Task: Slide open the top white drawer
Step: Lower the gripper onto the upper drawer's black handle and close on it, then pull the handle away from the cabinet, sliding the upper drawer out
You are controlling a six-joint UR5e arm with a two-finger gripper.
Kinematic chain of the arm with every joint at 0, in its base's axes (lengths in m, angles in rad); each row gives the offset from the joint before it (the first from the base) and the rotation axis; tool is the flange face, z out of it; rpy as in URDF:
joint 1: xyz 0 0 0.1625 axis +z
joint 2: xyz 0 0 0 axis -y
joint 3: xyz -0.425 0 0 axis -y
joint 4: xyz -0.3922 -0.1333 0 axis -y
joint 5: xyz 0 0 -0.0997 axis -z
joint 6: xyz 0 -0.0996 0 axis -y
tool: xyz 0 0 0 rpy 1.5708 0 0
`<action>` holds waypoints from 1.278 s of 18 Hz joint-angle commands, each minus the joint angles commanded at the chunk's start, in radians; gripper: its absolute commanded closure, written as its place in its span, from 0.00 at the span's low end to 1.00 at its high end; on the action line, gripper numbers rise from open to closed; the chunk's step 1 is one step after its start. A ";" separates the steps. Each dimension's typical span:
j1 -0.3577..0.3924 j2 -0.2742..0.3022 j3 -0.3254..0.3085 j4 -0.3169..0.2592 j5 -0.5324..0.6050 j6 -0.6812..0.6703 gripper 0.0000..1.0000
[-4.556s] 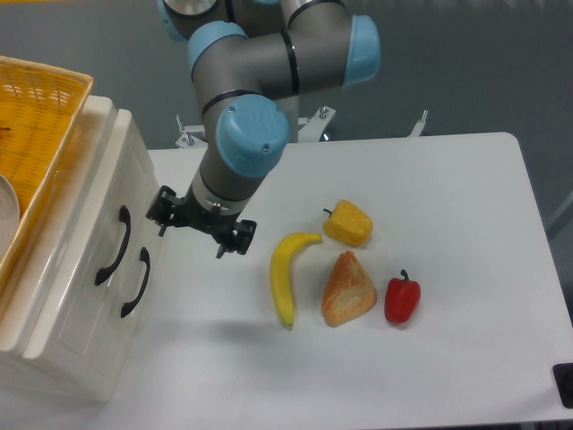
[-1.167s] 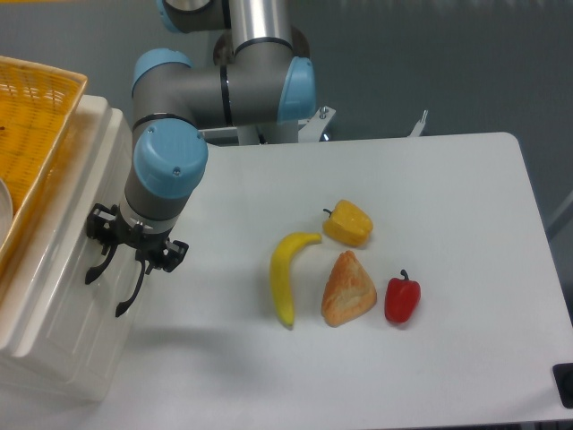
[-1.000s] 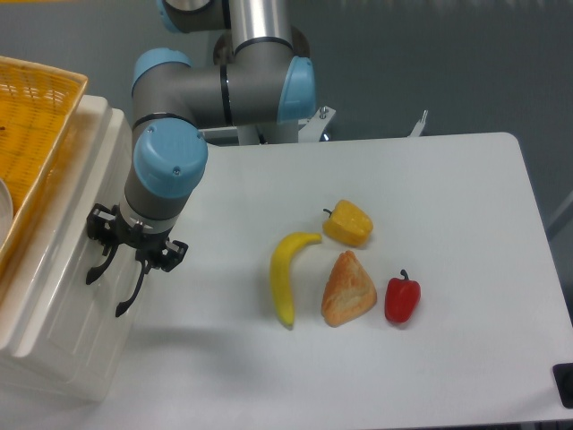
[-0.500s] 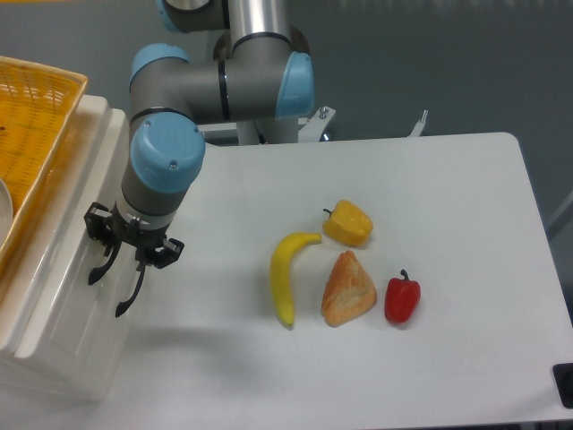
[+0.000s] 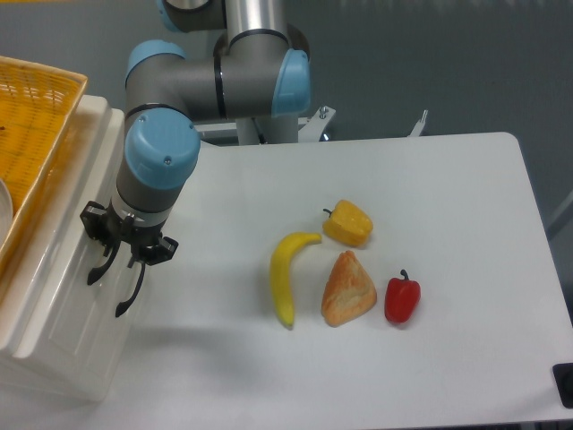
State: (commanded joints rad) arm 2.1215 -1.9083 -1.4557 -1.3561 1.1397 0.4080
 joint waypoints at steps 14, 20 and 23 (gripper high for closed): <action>0.000 0.002 0.000 0.000 0.000 0.000 0.83; 0.003 0.002 0.002 0.000 0.000 0.002 0.89; 0.005 0.002 0.003 0.000 0.000 0.015 0.90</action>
State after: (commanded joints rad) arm 2.1261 -1.9067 -1.4527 -1.3560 1.1397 0.4233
